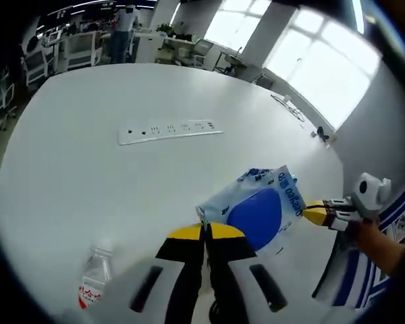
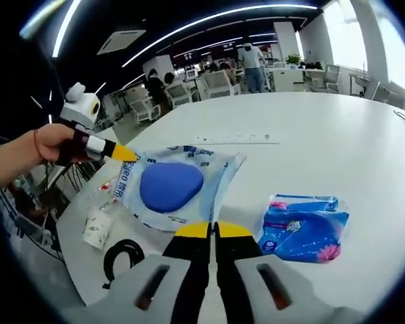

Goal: Arrange the tabletop items into an orderly group along one side of the table until the central work area is clear of visible clutter.

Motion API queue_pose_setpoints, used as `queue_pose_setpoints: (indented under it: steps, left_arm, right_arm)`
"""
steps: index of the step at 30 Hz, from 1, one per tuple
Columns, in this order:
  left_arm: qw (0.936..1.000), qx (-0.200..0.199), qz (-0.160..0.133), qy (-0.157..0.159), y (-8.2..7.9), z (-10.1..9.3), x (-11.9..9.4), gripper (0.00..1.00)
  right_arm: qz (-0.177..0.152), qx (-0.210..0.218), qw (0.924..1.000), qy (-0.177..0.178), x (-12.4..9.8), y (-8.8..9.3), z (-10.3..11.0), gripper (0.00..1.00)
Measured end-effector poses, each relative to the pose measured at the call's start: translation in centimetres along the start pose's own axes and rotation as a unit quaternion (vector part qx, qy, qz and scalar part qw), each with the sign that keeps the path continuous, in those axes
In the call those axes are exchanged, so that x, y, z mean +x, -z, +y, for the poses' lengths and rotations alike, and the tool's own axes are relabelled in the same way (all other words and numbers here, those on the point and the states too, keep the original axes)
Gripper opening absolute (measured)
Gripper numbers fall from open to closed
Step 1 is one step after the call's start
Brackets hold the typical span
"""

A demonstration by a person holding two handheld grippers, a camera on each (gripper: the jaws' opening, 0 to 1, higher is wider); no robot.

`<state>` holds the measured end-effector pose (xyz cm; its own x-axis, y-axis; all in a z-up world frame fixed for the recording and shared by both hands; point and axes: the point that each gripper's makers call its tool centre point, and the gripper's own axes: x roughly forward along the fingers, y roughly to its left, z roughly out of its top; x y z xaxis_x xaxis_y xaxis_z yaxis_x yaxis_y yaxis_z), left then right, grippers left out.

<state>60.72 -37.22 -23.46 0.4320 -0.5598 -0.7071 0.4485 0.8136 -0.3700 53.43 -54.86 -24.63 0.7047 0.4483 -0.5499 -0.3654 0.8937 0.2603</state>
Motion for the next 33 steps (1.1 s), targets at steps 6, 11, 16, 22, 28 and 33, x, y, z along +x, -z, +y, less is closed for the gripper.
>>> queue_pose_setpoints:
  steps: [6, 11, 16, 22, 28, 33]
  left_arm:
    - [0.9999, 0.008, 0.012, -0.001, 0.6, 0.3, 1.1, 0.00]
    - [0.9997, 0.009, 0.021, 0.000, 1.3, 0.6, 2.1, 0.00]
    - [0.9996, 0.004, 0.028, 0.002, 1.9, 0.9, 3.0, 0.00]
    - [0.9994, 0.000, 0.034, 0.003, 2.2, 1.2, 3.9, 0.00]
    - [0.9993, -0.004, 0.038, 0.004, 2.5, 1.6, 4.6, 0.00]
    - [0.9989, -0.012, 0.044, 0.007, 3.0, 1.9, 5.3, 0.00]
  right_arm:
    - [0.006, 0.006, 0.9999, 0.008, 0.5, 1.0, -0.4, 0.00]
    - [0.015, 0.010, 0.9997, 0.017, 1.0, 1.9, -0.8, 0.00]
    - [0.021, 0.016, 0.9994, 0.024, 1.6, 2.6, -1.4, 0.00]
    - [0.027, 0.019, 0.9989, 0.032, 2.2, 3.1, -1.9, 0.00]
    - [0.031, 0.022, 0.9985, 0.039, 2.7, 3.4, -2.3, 0.00]
    - [0.038, 0.025, 0.9979, 0.046, 3.0, 3.8, -2.6, 0.00]
